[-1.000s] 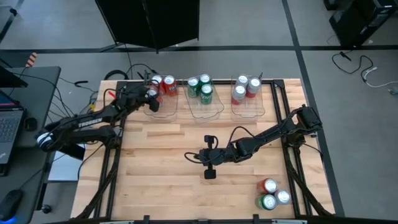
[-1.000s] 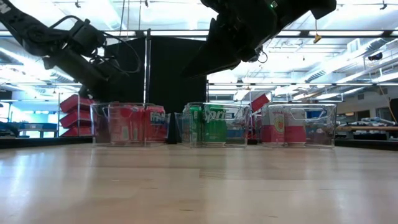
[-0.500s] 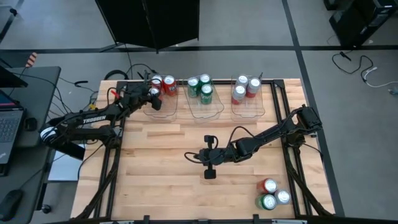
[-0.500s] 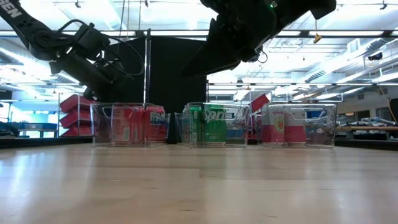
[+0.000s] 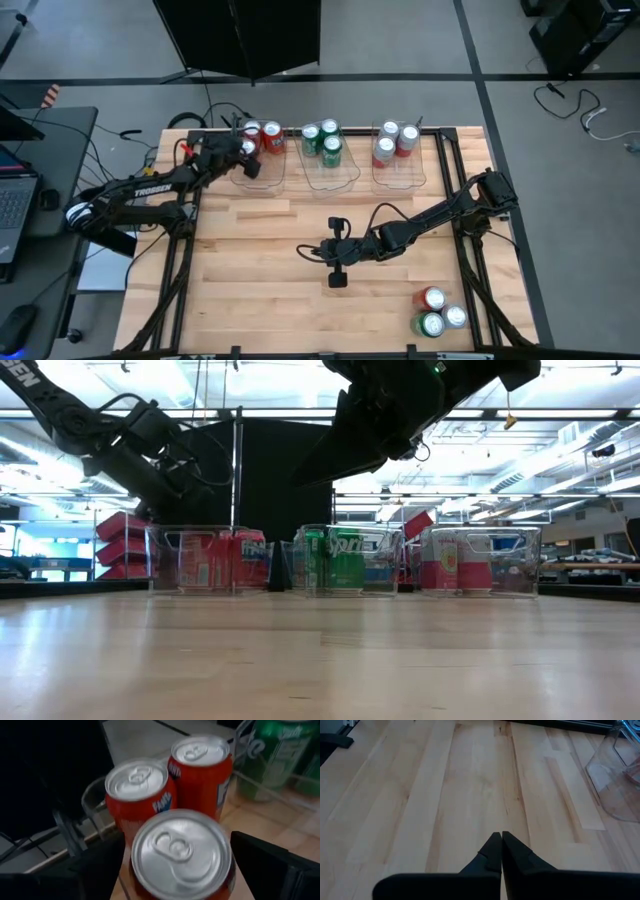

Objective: Sort soda cans
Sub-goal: Put the left red soda can into the left transparent bin, then put the red soda can into the left transparent bin

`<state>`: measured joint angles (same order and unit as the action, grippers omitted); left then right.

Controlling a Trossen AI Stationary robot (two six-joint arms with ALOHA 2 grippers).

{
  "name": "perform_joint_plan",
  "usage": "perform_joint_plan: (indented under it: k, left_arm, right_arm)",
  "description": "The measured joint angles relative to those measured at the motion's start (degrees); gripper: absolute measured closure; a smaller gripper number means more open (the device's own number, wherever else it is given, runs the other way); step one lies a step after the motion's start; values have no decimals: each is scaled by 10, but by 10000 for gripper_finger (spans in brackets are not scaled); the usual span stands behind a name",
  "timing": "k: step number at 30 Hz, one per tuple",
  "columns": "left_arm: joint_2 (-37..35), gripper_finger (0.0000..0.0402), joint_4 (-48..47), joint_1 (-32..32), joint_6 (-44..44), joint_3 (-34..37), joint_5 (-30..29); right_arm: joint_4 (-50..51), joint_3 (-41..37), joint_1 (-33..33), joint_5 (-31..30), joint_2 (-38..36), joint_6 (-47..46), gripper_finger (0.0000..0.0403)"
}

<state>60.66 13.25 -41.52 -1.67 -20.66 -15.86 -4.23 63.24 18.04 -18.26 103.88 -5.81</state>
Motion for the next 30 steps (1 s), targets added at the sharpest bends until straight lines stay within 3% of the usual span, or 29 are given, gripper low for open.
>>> perform_joint_plan:
  k: [11,14,18,23,26,30]
  left_arm:
    - [-48,43,-22,0,28,-28,43]
    - [-90,50,-56,2,30,-29,100]
    - [-157,72,-99,22,36,-29,219]
    - [-234,110,-140,83,32,-29,328]
    - [-266,138,-165,138,32,-30,345]
    - [-278,178,-175,222,46,-30,345]
  right_arm:
    - [1,0,5,-1,-1,30,403]
    - [-2,0,16,-1,-9,57,403]
    - [-18,0,28,-1,-16,51,403]
    - [-2,0,20,66,-16,-31,403]
    - [17,2,18,76,-16,-72,401]
    - [115,31,38,64,-19,-116,392]
